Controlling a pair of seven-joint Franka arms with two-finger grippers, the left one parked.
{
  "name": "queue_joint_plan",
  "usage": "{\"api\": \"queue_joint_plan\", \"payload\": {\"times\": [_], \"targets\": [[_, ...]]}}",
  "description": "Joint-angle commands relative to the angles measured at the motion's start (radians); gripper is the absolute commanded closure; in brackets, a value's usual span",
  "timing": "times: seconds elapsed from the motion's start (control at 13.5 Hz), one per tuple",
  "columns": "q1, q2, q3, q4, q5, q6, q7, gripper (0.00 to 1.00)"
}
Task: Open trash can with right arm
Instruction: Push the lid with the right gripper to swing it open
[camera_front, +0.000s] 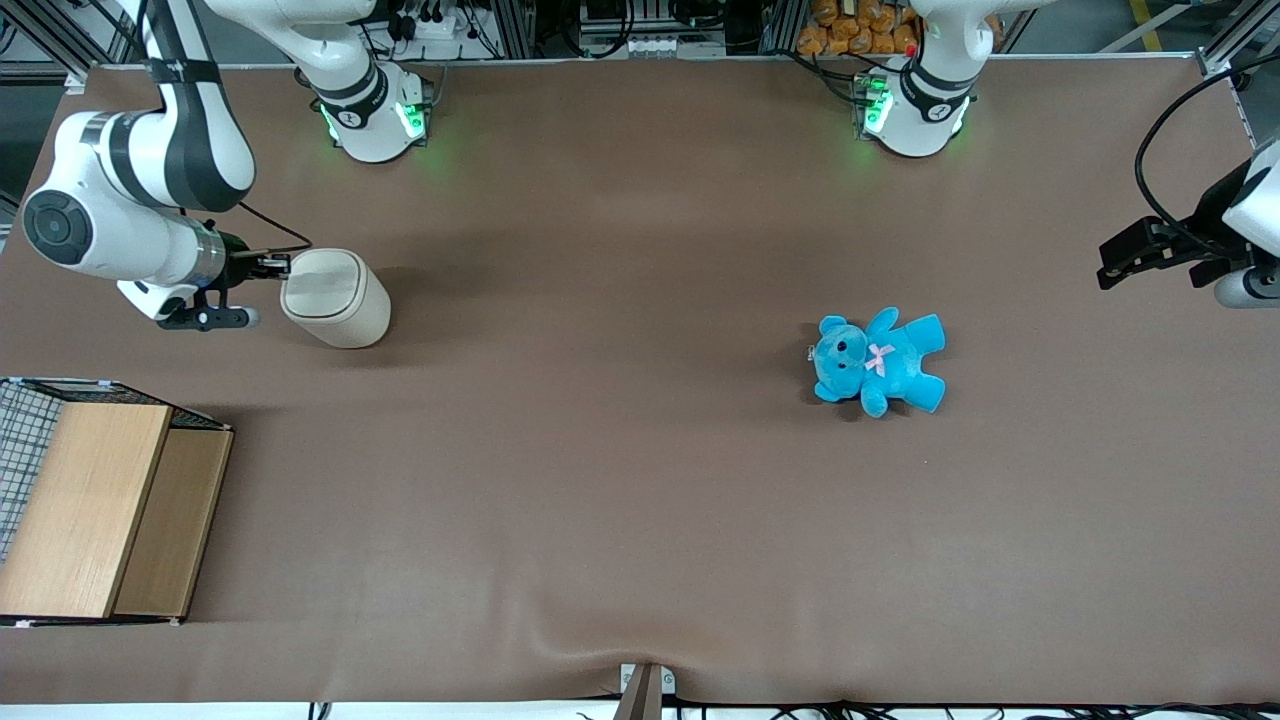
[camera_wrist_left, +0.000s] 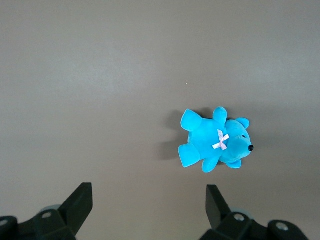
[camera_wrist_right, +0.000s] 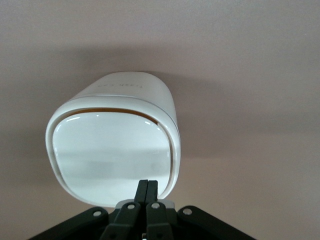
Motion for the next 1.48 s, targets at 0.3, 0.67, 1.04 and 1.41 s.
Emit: {"api": "queue_joint_plan", "payload": {"times": [0.3, 0.67, 1.04, 1.41], "targets": [[-0.005, 0.023, -0.003, -0.033, 0.014, 0.067, -0.016, 1.0], [-0.006, 0.049, -0.003, -0.052, 0.014, 0.128, -0.016, 1.0], [-0.003, 0.038, -0.003, -0.049, 0.014, 0.101, -0.016, 1.0], [0.001, 0.035, 0.0, 0.127, 0.016, -0.161, -0.001, 1.0]]}}
